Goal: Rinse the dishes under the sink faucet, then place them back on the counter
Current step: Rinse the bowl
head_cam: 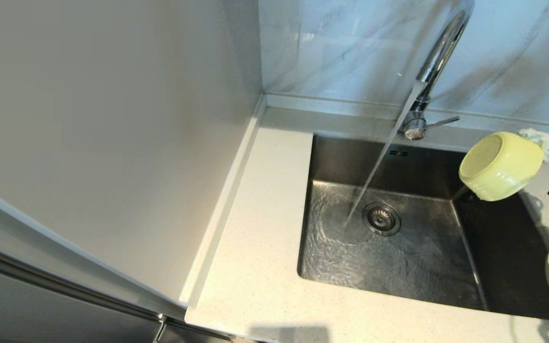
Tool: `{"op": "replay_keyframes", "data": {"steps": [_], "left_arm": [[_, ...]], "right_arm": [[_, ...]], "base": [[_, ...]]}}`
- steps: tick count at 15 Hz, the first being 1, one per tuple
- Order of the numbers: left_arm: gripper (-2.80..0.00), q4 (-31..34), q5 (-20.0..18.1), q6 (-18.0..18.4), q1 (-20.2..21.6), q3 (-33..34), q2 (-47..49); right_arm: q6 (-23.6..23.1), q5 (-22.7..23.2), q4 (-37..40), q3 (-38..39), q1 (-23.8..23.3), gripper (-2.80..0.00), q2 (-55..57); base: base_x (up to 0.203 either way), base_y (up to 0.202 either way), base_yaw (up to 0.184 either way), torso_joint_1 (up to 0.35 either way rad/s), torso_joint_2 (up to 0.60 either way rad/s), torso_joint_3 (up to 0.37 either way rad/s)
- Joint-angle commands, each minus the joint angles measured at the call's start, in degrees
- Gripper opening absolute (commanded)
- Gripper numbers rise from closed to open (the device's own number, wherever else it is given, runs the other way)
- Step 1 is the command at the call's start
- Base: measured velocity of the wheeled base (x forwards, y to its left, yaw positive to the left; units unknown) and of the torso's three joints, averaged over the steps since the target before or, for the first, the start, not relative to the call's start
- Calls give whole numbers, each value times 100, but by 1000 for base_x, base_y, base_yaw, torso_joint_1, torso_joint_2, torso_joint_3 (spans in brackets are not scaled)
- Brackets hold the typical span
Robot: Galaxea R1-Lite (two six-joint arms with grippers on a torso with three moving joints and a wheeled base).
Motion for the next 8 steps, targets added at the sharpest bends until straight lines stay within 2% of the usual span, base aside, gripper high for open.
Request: {"op": "replay_keyframes", "data": {"steps": [1, 3, 5, 7, 8], "left_arm": [[-280, 2, 1, 0, 0, 0, 0], [-280, 2, 1, 0, 0, 0, 0], [-280, 2, 1, 0, 0, 0, 0], [-280, 2, 1, 0, 0, 0, 0], [-280, 2, 1, 0, 0, 0, 0]], "right_arm": [[-32, 105, 51, -14, -14, -280, 124], [-95, 339, 925, -1104, -210, -280, -511], [-137, 411, 2406, -2862, -479, -280, -854], [-262, 321, 4665, -4548, -746, -280, -970], [-433, 207, 6310, -5196, -841, -280, -942]], "base": [[0, 0, 0, 0, 0, 0], [0, 0, 0, 0, 0, 0], [0, 0, 0, 0, 0, 0], [0, 0, 0, 0, 0, 0], [0, 0, 0, 0, 0, 0]]}}
